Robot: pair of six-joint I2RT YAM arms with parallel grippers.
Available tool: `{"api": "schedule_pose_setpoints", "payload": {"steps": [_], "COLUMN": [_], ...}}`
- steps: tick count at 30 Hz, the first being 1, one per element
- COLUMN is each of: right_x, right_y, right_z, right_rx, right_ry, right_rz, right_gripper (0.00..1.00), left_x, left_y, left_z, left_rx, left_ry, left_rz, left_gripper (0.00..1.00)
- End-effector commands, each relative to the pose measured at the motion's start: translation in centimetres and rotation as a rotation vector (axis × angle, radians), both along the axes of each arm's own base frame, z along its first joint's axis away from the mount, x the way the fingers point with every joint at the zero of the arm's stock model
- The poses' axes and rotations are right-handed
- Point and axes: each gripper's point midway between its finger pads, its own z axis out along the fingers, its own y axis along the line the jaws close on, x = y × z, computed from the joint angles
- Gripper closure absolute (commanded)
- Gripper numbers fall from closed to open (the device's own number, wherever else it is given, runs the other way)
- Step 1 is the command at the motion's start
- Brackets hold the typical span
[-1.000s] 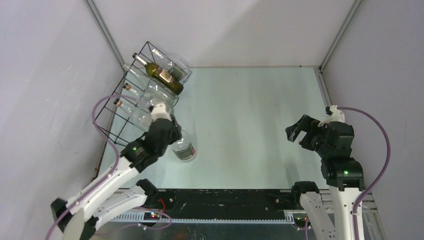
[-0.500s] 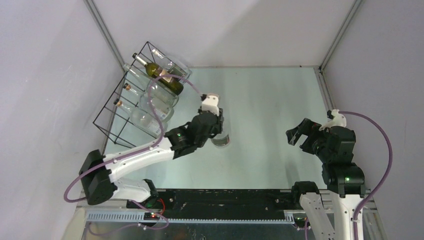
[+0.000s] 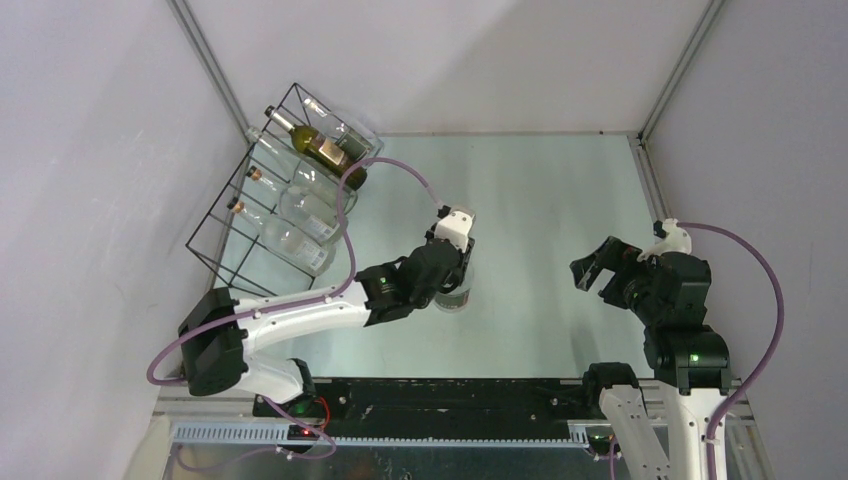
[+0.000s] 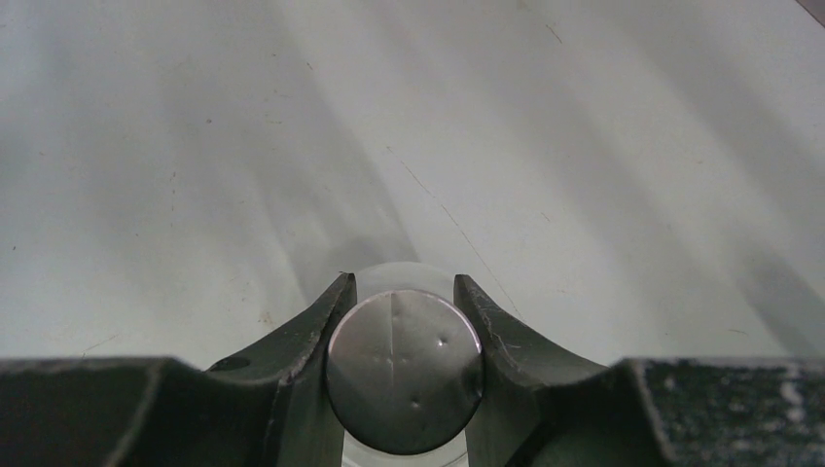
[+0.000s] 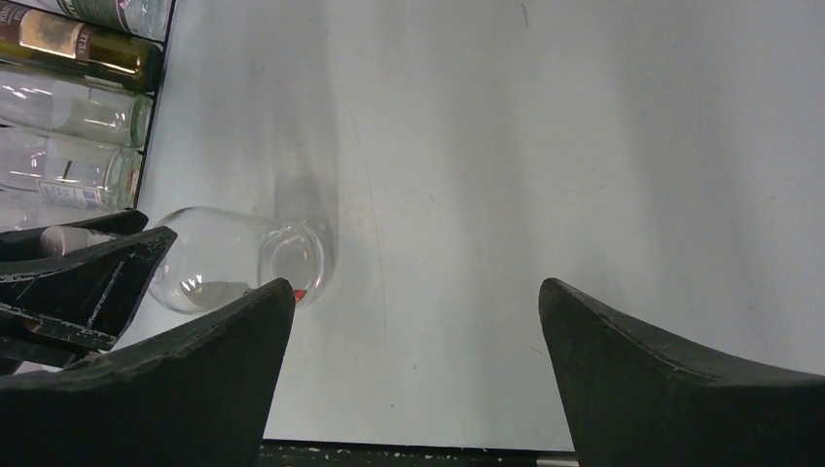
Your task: Take the wine bottle off the wine rack
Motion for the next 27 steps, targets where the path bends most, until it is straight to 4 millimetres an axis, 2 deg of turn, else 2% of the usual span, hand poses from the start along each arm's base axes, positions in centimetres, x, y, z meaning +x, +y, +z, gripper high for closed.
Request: {"api": "schedule_pose_setpoints", "payload": {"steps": [1, 5, 10, 13, 16, 17, 18, 20, 21, 22, 23, 27], "right_x": [0.0, 0.1, 0.2, 0.2, 0.2, 0.2, 0.2, 0.6, 0.6, 1.0, 1.2, 2.1], "right_y": [0.4, 0.5, 0.4, 0.3, 1.1, 1.3, 1.8, 2.5, 3.0, 3.1, 3.3, 4.9], "right_z": [0.1, -0.4, -0.8, -0.8, -0.9, -0.9, -0.9, -0.6, -0.4, -0.2, -0.1, 0.7], "right_rx": [0.016, 0.019, 0.016, 0.005, -0.008, -0.003, 0.01, 0.035, 0.05, 0.059, 0.068, 0.097], "right_ry": [-0.002, 0.016, 0.033, 0.031, 0.03, 0.032, 0.035, 0.026, 0.02, 0.009, 0.005, -0.036], "right_rz": [0.018, 0.018, 0.011, 0.018, 0.093, 0.107, 0.132, 0.169, 0.19, 0.195, 0.204, 0.258], "right_gripper": [0.0, 0.0, 0.0, 0.0, 0.01, 0.01, 0.0, 0.0, 0.0, 0.0, 0.0, 0.0], "left_x": [1.1, 0.8, 0.7, 0.6, 0.6, 0.6, 0.6, 0.6, 0.5, 0.5, 0.4, -0.5], "left_y": [-0.6, -0.1, 0.2, 0.6, 0.7, 0.7, 0.6, 0.4, 0.7, 0.8, 1.2, 2.7], "left_z": [6.5, 5.6, 4.9, 4.6, 5.0, 5.4, 5.6, 7.3, 7.2, 8.4, 8.5, 12.2], "left_rx": [-0.22, -0.223, -0.232, -0.232, -0.239, -0.233, -0.228, -0.231, -0.206, -0.224, -0.209, -0.27], "left_ry": [-0.126, -0.112, -0.096, -0.09, -0.084, -0.078, -0.071, -0.063, -0.051, -0.057, -0.054, -0.076], "left_rz": [0.057, 0.068, 0.082, 0.093, 0.106, 0.106, 0.106, 0.104, 0.106, 0.108, 0.114, 0.101], "left_gripper": [0.76, 0.59, 0.48, 0.39, 0.29, 0.27, 0.21, 0.11, 0.08, 0.04, 0.03, 0.0]}}
